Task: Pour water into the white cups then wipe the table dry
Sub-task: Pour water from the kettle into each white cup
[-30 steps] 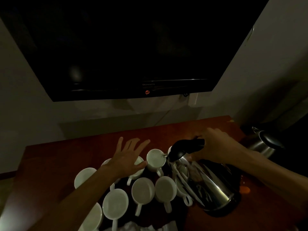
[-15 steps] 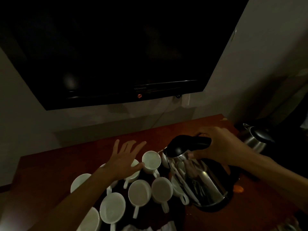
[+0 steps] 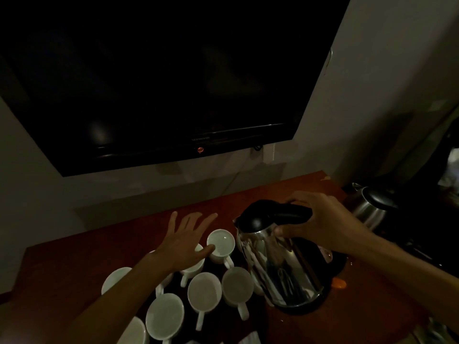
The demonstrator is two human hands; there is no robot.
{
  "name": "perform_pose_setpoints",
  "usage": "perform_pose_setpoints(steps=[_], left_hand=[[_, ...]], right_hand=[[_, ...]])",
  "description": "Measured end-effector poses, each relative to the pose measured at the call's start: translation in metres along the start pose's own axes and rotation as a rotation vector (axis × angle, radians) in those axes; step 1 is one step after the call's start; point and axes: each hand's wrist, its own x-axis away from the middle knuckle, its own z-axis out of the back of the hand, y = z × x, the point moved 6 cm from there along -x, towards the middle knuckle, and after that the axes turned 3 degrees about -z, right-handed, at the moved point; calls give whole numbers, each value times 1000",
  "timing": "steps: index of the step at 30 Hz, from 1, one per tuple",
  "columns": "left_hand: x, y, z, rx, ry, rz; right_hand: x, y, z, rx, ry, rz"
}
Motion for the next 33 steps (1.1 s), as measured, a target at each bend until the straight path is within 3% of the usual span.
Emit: perform_pose_setpoints(steps=[25,33], left_hand=[[34,46,-10,-33,106,-118],[50,58,-7,-101,43,-183]], right_hand=[[99,22,-2,-3,100,-70],[120,23,-23,-5,57,-147]])
